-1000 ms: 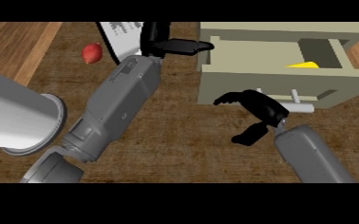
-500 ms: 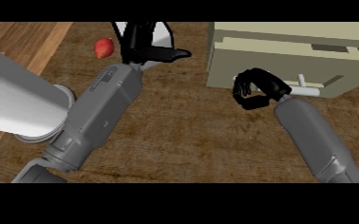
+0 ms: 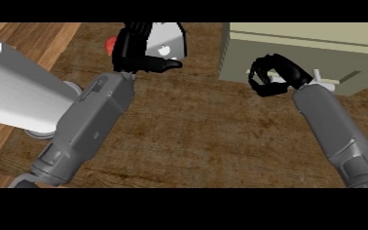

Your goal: Pick up the cup, place it into the drawer and close the drawer

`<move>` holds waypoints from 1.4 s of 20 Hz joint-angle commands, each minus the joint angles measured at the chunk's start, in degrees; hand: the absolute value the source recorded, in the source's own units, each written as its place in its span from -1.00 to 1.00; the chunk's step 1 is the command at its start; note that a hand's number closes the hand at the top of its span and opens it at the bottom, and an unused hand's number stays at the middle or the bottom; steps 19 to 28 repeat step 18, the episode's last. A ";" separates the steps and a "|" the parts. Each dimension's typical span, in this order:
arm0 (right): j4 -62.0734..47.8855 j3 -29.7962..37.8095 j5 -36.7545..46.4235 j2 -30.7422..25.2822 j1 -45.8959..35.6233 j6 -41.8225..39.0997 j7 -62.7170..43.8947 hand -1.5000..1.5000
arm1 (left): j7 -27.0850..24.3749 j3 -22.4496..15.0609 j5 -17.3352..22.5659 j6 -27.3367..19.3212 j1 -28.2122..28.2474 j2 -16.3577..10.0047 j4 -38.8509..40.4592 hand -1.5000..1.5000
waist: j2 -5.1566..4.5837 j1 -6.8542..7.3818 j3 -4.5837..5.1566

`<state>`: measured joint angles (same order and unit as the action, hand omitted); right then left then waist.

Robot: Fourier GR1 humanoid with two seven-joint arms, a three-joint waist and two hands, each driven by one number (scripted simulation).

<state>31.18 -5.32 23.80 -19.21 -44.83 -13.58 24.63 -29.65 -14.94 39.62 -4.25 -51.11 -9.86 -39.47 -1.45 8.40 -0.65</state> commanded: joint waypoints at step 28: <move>0.85 7.74 -6.16 -9.69 -8.23 -3.85 -3.88 1.00 | 1.22 -1.01 0.67 5.32 4.28 -1.97 -4.29 -1.00 | -1.58 4.62 0.49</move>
